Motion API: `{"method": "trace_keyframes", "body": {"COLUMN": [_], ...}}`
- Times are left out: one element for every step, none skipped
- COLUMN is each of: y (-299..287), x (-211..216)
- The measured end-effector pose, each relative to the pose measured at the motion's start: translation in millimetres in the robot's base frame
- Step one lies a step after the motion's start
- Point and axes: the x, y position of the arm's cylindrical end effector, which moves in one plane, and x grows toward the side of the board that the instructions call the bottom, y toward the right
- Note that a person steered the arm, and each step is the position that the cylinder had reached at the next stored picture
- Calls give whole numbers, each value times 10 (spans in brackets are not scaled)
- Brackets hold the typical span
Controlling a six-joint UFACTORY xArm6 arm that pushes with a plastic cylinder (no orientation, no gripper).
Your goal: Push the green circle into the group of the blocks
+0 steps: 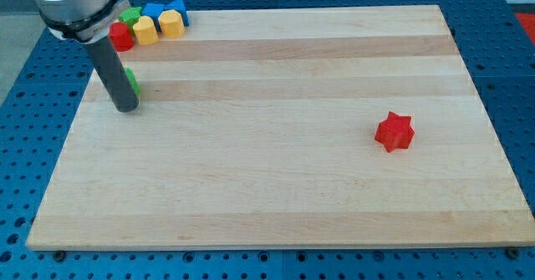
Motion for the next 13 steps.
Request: {"method": "trace_keyframes", "body": {"y": [-17, -118, -129, 6, -58, -269, -293, -307, -320, -294, -261, -261, -261], "x": [-111, -459, -621, -445, -450, -537, -528, -614, -990, -1077, -1069, -1072, -1086]}}
